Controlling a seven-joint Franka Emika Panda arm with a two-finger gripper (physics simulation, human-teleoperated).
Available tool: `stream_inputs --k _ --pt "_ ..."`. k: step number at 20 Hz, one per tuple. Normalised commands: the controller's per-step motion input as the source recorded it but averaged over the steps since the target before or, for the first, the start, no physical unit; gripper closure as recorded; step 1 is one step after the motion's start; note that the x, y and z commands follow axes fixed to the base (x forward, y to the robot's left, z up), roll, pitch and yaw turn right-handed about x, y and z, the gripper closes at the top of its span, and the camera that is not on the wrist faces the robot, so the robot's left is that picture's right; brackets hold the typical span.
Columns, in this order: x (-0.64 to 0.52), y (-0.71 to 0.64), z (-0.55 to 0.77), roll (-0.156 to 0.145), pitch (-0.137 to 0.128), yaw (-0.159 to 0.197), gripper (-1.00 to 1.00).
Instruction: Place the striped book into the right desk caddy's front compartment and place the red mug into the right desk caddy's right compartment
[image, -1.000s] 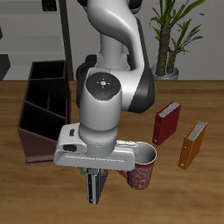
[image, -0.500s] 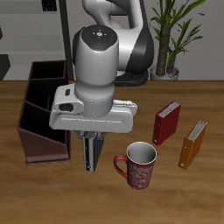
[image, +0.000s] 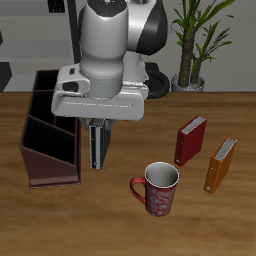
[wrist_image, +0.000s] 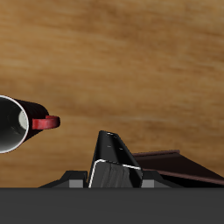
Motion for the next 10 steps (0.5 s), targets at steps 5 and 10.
stream_inputs --k 5,10 --pt "-0.67 -0.07 0.32 0.008 -0.023 -0.002 1.00" --pt "-0.73 0.18 0.21 0.050 -0.053 0.065 1.00"
